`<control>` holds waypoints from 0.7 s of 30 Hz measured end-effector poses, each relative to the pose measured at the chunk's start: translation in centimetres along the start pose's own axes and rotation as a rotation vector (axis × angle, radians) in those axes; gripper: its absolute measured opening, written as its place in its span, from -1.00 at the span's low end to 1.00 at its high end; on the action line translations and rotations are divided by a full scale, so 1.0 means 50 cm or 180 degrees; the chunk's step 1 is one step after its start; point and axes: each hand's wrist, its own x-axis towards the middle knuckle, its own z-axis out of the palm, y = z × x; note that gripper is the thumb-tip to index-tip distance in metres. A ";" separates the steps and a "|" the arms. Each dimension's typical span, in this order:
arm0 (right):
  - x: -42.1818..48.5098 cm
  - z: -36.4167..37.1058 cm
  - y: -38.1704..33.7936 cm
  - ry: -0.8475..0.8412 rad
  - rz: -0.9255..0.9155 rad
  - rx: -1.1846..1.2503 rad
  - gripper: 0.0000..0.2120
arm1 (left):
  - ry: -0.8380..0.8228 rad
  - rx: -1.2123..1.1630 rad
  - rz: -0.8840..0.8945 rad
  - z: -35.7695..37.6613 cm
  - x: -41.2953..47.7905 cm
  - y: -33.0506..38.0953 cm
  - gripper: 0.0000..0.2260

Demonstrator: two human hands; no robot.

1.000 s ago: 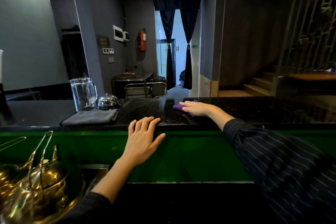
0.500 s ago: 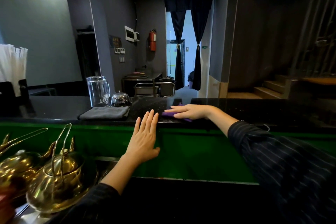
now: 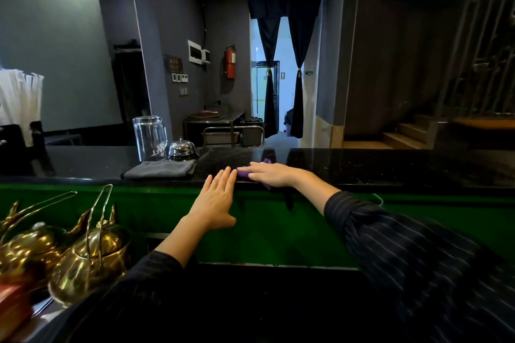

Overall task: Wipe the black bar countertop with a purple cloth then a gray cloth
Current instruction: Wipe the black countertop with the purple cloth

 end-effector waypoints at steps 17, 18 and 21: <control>-0.132 -0.009 0.214 0.0754 0.1410 -0.0134 -0.55 | 0.0069 -0.0714 0.0339 -0.061 0.110 0.303 -0.19; -0.150 -0.018 0.235 0.0641 0.1221 -0.0084 -0.56 | 0.0053 -0.0770 0.0367 -0.068 0.129 0.327 -0.20; -0.220 -0.047 0.326 0.0517 0.1246 0.0053 -0.54 | -0.0007 -0.0877 0.0437 -0.085 0.169 0.387 -0.21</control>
